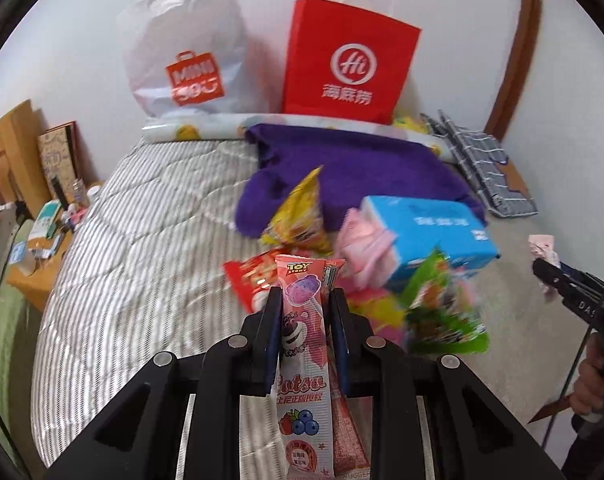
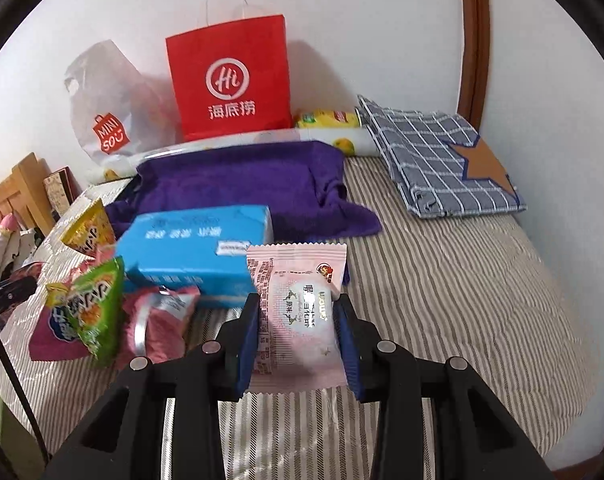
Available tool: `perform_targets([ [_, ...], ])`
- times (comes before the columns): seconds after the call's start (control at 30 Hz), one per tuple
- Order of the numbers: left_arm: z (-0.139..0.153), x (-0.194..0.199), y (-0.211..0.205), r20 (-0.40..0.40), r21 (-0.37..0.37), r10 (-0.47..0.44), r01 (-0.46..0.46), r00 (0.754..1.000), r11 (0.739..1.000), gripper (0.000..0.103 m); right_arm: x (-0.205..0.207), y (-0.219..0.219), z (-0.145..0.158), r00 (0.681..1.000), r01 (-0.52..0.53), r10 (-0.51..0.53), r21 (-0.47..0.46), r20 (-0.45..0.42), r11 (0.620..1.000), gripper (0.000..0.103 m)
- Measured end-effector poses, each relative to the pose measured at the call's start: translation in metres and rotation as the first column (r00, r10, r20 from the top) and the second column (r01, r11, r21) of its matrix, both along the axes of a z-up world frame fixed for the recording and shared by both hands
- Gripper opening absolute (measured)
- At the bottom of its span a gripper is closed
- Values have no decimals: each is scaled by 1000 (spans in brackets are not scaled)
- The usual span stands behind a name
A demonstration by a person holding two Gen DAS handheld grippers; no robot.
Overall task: Organize snacks
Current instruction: 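Lift both held snacks and carry them toward the purple towel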
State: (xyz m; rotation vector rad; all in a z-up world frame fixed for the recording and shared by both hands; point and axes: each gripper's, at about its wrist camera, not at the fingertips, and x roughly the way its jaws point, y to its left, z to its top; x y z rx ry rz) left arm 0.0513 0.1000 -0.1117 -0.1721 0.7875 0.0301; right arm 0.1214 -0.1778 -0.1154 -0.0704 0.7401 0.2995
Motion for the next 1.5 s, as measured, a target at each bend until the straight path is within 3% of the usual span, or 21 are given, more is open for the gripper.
perform_targets([
  [0.5,36,51,-35,39,7,-79,79,996,997,23,30,21,36,998,-20,19,21,61,1000,34],
  [1.17,91,149,-7,78,58,-49,45,996,997,23,136,57,71,996,-27,23,39,91,999,34],
  [1.5,91,207,1,64,36,-59,57,996,998,23,182,62,69,995,-1,-4,49,98,999,34],
])
